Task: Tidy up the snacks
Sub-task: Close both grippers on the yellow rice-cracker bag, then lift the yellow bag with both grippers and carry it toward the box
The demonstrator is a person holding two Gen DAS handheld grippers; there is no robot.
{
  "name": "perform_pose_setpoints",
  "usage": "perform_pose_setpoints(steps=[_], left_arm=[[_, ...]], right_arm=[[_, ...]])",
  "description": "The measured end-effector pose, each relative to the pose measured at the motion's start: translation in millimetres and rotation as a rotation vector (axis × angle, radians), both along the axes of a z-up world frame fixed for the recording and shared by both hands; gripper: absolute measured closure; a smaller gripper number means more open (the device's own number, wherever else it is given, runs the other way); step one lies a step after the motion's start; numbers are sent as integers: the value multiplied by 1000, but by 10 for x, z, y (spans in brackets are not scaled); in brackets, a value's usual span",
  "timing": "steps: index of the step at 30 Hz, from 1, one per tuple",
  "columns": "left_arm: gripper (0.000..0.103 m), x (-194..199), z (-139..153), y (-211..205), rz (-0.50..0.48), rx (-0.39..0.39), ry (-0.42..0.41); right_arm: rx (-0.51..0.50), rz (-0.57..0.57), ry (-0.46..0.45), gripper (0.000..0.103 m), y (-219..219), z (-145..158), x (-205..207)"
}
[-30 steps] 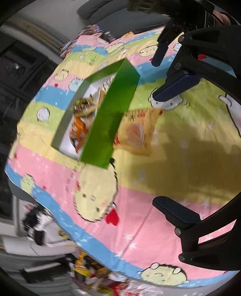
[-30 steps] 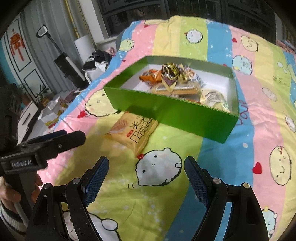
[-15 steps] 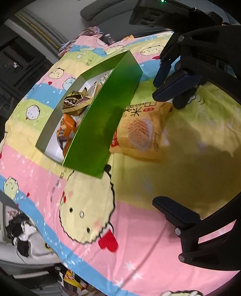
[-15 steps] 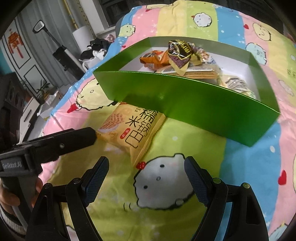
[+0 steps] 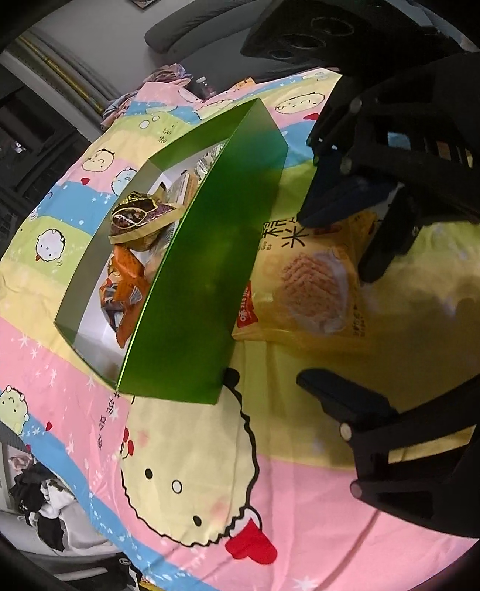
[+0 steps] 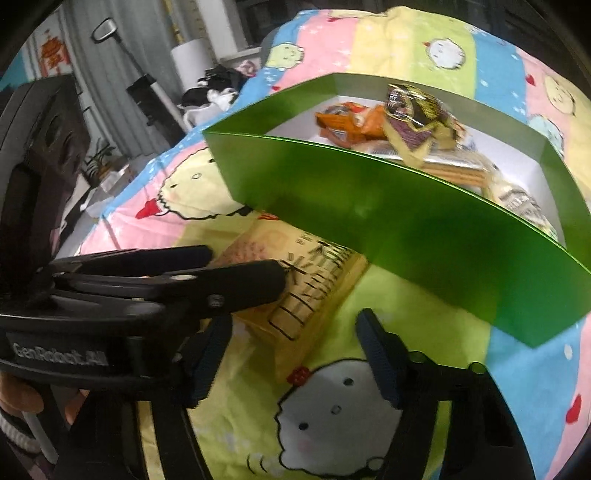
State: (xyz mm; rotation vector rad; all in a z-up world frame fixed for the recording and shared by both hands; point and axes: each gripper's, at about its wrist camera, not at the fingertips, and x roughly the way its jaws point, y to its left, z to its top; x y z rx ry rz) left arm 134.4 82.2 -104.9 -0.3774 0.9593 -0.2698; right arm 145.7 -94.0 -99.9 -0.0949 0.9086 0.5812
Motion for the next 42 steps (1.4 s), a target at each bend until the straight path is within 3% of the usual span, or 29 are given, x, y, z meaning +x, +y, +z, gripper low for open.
perform_pose_setpoints(steps=[2, 4, 10, 14, 18, 29, 42], left_arm=[[31, -8, 2, -12, -8, -2, -3], [39, -18, -8, -30, -24, -17, 5], [44, -20, -24, -75, -42, -39, 15], [44, -27, -13, -141, -46, -6, 4], [44, -29, -16, -155, -50, -9, 3], [44, -30, 19, -171, -47, -4, -9], [44, -145, 169, -207, -59, 20, -50]], right_arm=[[5, 17, -6, 40, 31, -2, 4], [4, 23, -11, 40, 57, -18, 5], [29, 16, -5, 46, 28, -25, 13], [29, 18, -8, 49, 38, -27, 0], [37, 18, -5, 55, 29, -26, 1], [59, 9, -9, 62, 11, -1, -28], [74, 3, -31, 62, -24, 143, -178]])
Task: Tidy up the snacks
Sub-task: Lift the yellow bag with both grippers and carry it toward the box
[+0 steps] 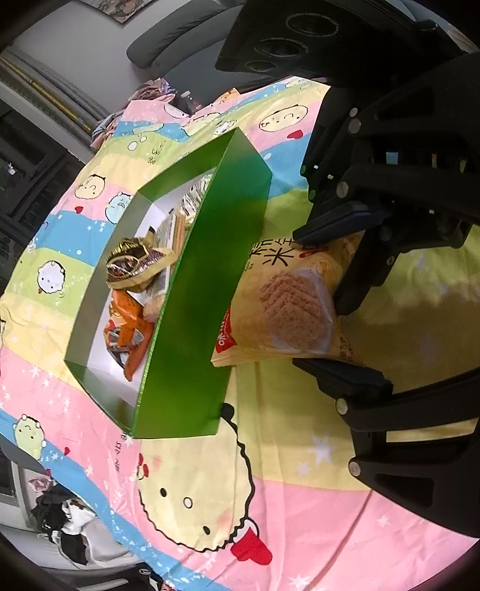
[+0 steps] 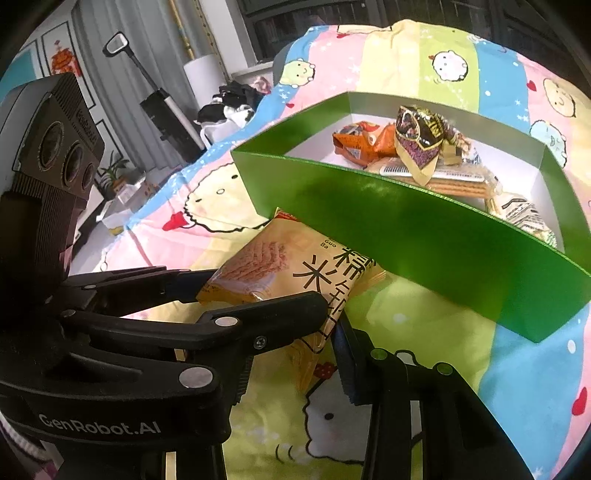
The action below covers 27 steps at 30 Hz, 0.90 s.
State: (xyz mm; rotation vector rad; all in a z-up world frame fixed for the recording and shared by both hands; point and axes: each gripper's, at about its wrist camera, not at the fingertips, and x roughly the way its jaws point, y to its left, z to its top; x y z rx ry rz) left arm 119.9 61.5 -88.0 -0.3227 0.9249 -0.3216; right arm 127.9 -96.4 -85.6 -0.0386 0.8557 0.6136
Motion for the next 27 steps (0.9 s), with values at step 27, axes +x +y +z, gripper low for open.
perform_pose_setpoints(steps=[27], left_arm=[[44, -593, 528, -252, -20, 56, -106]], right_arm=[[29, -16, -90, 62, -177, 501, -621]])
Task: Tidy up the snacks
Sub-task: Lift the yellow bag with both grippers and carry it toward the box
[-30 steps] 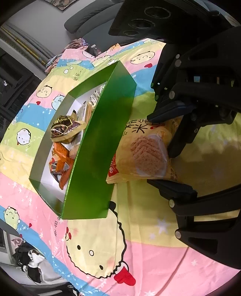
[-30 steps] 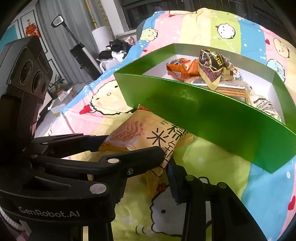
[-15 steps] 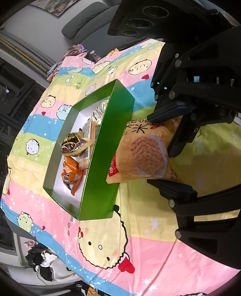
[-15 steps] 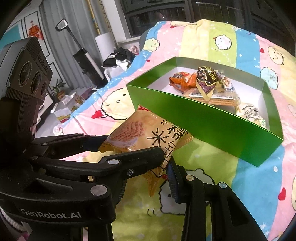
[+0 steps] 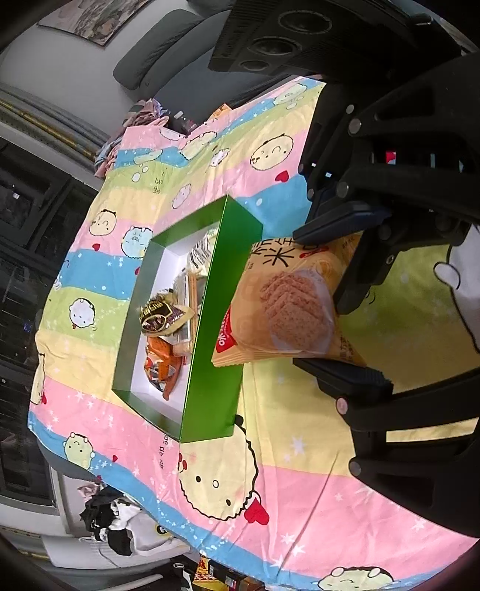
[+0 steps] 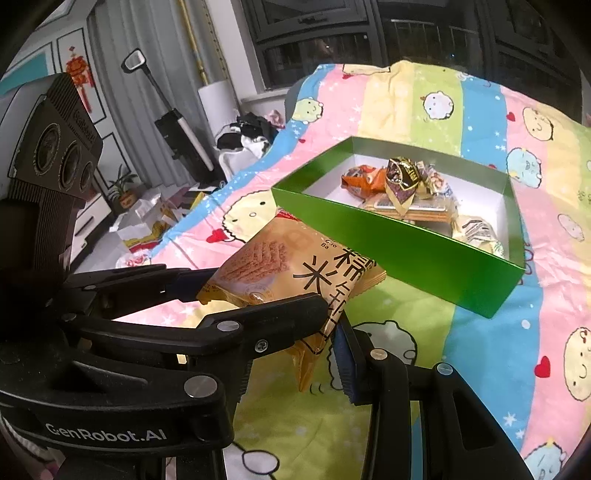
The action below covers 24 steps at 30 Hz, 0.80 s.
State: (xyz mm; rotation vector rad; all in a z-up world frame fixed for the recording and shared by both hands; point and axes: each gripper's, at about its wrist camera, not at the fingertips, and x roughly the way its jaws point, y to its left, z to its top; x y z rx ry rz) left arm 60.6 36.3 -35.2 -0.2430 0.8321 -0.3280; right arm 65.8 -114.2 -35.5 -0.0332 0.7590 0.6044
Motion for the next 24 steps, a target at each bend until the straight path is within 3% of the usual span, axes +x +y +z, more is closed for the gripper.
perform_pose_setpoints(steps=[24], left_arm=[[44, -391, 379, -261, -23, 51, -98]], right_arm=[[32, -20, -93, 62, -229, 322, -395]])
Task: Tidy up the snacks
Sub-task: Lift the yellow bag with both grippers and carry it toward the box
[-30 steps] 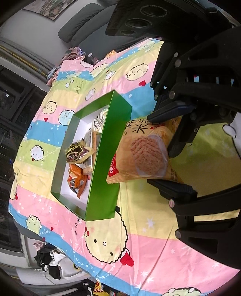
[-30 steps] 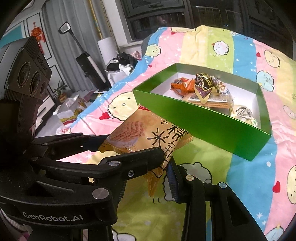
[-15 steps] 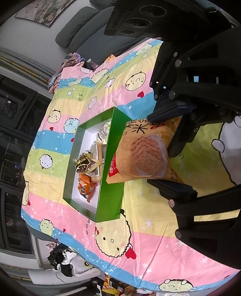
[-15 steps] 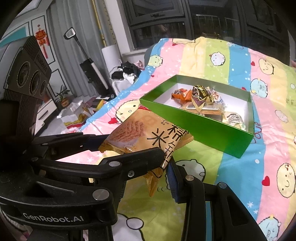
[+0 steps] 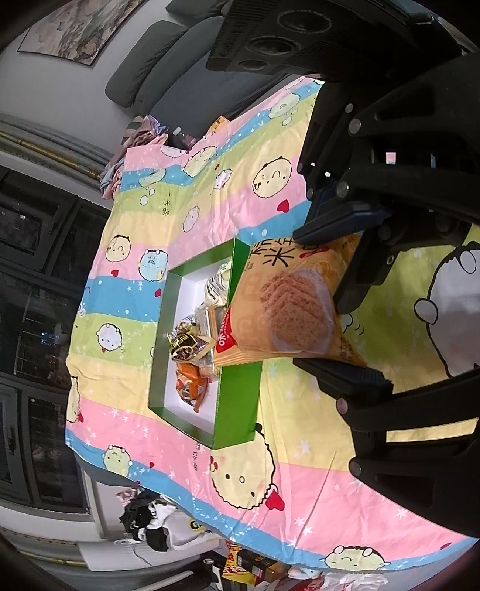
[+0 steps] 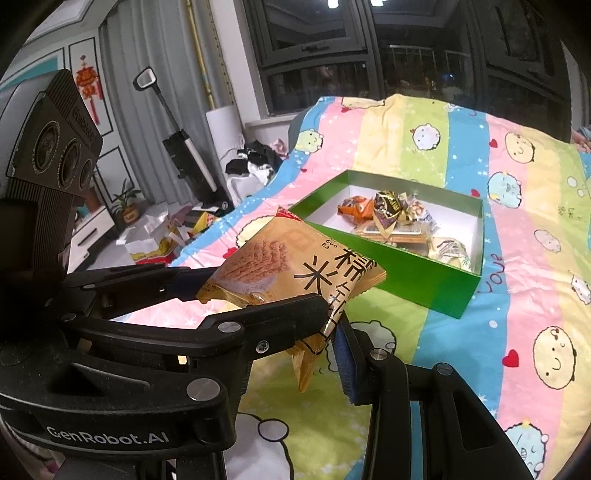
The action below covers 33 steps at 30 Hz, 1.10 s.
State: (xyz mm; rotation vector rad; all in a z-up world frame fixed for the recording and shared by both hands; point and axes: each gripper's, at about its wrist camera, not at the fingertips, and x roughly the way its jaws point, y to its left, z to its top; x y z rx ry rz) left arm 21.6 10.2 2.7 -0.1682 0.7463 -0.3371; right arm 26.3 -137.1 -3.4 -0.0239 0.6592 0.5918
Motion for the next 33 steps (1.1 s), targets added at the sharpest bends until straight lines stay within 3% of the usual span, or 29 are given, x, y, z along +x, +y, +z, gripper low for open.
perform_pose_setpoints(steps=[33], left_arm=[[44, 124, 254, -301, -59, 50, -73]], right_arm=[[41, -61, -75, 62, -295, 232, -2]])
